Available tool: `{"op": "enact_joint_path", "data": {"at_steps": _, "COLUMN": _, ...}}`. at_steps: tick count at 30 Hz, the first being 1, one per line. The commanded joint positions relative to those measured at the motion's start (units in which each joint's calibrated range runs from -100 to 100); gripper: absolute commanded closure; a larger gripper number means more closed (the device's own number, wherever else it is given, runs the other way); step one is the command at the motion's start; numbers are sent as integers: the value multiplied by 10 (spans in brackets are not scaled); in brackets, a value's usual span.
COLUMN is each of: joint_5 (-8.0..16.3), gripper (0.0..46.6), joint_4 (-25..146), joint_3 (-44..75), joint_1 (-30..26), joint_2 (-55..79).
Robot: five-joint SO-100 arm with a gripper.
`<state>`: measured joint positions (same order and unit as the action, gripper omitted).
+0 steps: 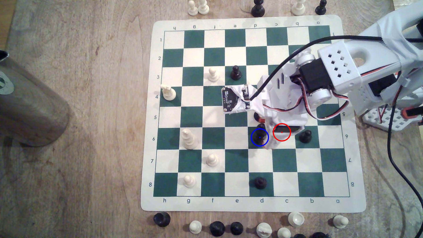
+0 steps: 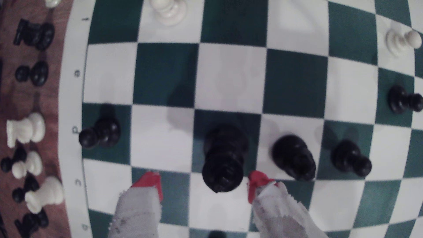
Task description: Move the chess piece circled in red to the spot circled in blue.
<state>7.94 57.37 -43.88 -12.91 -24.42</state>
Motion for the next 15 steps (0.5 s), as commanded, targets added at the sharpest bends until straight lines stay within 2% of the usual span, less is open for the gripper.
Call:
{"op": "enact_joint_path", "data": {"at_steps": 1, "joint_5": -1, "gripper": 231, "joint_4": 36, "joint_3": 53, "joint_1": -4, "joint_2": -45}}
{"op": "enact_joint_path", "data": {"at_steps": 6, "joint_5": -2, "gripper": 220, "joint_4": 109, "joint_3": 54, "joint_1": -18, "joint_2": -119}}
{"op": "enact_joint_path", "data": {"at_steps": 10, "joint_5": -2, "gripper": 217, "joint_4": 156, "joint_3": 9, "joint_1": -24, "joint_2": -213}}
{"op": "enact_joint_path", "data": {"at_steps": 15, "joint_5": -2, "gripper": 221, "joint_4": 177, "joint_3": -22, "joint_1": -25, "joint_2": -259}}
